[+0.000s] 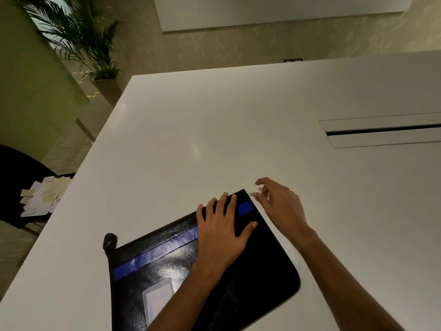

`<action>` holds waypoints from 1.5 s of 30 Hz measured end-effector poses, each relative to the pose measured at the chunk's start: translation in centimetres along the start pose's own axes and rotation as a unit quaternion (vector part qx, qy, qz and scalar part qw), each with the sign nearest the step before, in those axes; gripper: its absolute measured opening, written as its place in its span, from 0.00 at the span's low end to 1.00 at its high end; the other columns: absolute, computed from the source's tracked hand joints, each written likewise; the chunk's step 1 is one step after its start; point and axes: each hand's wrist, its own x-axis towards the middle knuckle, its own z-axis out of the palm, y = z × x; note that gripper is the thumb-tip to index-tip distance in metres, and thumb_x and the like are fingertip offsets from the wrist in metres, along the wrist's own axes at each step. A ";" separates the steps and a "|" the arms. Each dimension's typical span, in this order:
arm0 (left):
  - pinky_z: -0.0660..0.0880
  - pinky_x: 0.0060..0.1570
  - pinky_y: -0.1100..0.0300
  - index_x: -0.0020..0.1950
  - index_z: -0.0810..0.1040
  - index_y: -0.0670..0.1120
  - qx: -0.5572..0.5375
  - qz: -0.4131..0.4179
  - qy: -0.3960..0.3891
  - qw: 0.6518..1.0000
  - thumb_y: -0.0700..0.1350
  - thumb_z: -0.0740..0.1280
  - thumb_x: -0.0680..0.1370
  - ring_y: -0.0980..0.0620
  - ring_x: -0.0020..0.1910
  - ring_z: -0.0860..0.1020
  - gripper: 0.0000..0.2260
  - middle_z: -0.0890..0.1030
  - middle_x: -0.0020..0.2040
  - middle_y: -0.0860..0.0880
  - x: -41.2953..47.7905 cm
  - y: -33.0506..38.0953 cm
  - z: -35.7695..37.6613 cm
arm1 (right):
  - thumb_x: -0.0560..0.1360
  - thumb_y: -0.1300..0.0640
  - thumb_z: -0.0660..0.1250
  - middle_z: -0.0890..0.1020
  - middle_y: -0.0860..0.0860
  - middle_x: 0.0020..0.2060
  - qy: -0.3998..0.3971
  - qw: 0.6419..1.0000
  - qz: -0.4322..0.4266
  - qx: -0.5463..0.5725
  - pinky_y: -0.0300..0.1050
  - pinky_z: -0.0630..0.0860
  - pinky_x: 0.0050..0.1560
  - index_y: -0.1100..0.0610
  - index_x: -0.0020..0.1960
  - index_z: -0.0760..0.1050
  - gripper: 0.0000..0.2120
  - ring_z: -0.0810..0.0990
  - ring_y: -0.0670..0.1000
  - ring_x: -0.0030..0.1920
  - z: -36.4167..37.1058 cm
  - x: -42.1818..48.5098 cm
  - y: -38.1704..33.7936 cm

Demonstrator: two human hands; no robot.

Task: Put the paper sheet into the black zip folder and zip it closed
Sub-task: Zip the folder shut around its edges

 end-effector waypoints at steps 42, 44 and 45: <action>0.71 0.38 0.60 0.46 0.81 0.50 -0.318 -0.087 -0.105 0.938 0.55 0.79 0.77 0.53 0.44 0.80 0.12 0.83 0.46 0.49 2.0 -22.1 -11.6 | 0.82 0.59 0.77 0.85 0.59 0.27 0.178 0.867 0.357 0.297 0.56 0.86 0.34 0.66 0.44 0.81 0.12 0.85 0.58 0.27 0.3 -19.8 -19.4; 0.72 0.38 0.59 0.46 0.81 0.50 -0.331 -0.099 -0.088 0.934 0.56 0.79 0.77 0.52 0.44 0.81 0.13 0.83 0.45 0.50 1.7 -23.2 -12.9 | 0.81 0.60 0.77 0.84 0.58 0.27 0.192 0.876 0.334 0.292 0.52 0.83 0.31 0.65 0.43 0.82 0.11 0.84 0.56 0.27 -0.3 -17.7 -19.9; 0.72 0.38 0.59 0.45 0.81 0.50 -0.338 -0.106 -0.079 0.932 0.57 0.80 0.77 0.52 0.43 0.81 0.13 0.83 0.45 0.50 1.6 -23.8 -13.5 | 0.81 0.60 0.77 0.85 0.59 0.28 0.195 0.883 0.322 0.282 0.54 0.83 0.32 0.65 0.43 0.82 0.11 0.84 0.60 0.28 -0.5 -16.6 -20.1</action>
